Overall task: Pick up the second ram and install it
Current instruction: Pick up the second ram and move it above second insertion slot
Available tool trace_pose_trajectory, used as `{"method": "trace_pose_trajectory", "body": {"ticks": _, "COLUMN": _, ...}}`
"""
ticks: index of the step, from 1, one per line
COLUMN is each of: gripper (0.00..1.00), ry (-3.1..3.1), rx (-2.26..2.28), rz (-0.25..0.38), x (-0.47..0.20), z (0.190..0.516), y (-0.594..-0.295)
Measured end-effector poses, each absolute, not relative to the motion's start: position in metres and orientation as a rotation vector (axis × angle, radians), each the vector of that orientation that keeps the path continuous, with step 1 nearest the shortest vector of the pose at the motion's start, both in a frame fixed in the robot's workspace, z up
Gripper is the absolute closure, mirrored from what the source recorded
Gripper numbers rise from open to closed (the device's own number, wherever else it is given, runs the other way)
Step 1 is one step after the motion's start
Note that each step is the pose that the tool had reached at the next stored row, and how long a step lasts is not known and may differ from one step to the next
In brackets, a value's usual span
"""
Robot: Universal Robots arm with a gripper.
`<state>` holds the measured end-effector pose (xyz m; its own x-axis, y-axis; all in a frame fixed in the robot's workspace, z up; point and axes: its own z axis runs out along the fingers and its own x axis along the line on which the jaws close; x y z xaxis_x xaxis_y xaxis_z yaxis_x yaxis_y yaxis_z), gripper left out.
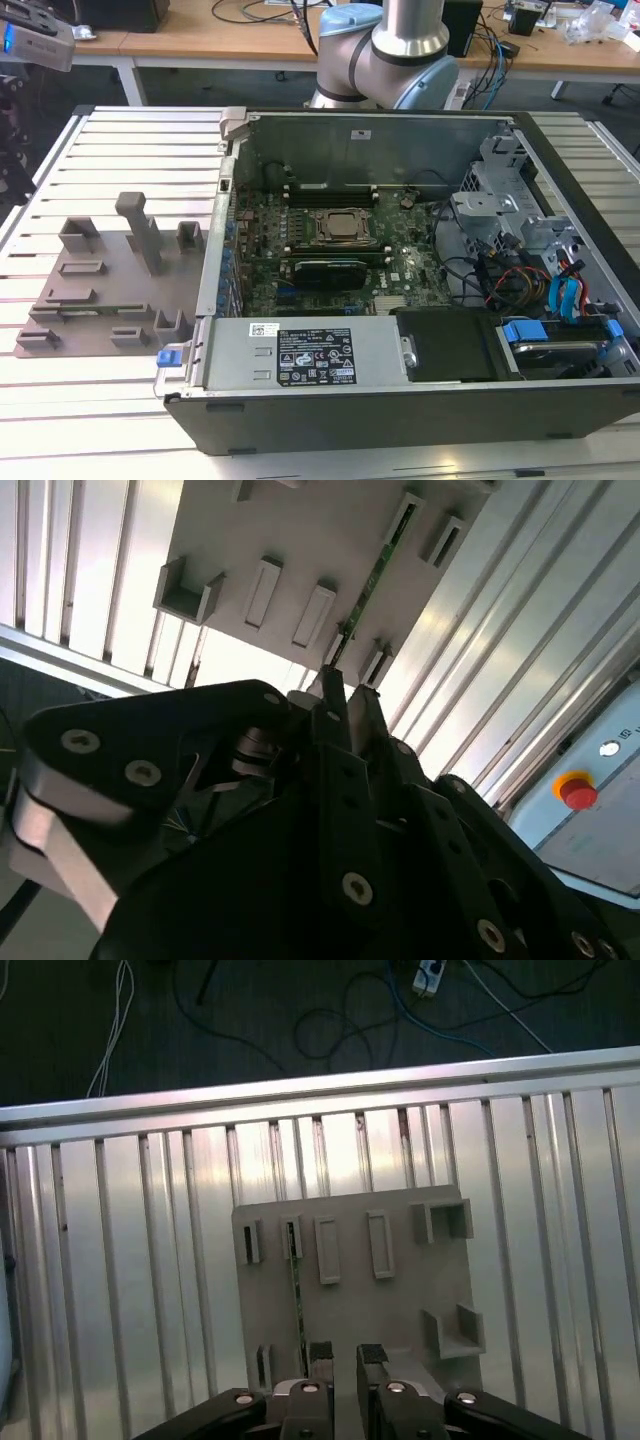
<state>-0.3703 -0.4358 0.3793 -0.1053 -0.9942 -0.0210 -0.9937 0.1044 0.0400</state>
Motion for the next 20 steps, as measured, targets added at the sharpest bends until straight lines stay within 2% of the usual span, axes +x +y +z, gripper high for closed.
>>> {"method": "trace_pose_trajectory", "body": {"ticks": 1, "gripper": 0.77, "ry": -2.326, "rx": 2.094, "rz": -0.069, "x": -0.37, "z": 0.379, "y": -0.436}}
{"method": "trace_pose_trajectory", "body": {"ticks": 2, "gripper": 0.77, "ry": -2.326, "rx": 2.094, "rz": -0.068, "x": -0.37, "z": 0.379, "y": -0.436}}
{"method": "trace_pose_trajectory", "body": {"ticks": 3, "gripper": 0.7, "ry": -2.326, "rx": 2.094, "rz": -0.068, "x": -0.37, "z": 0.379, "y": -0.436}}
{"method": "trace_pose_trajectory", "body": {"ticks": 20, "gripper": 0.7, "ry": -2.32, "rx": 2.098, "rz": -0.07, "x": -0.363, "z": 0.341, "y": -0.436}}
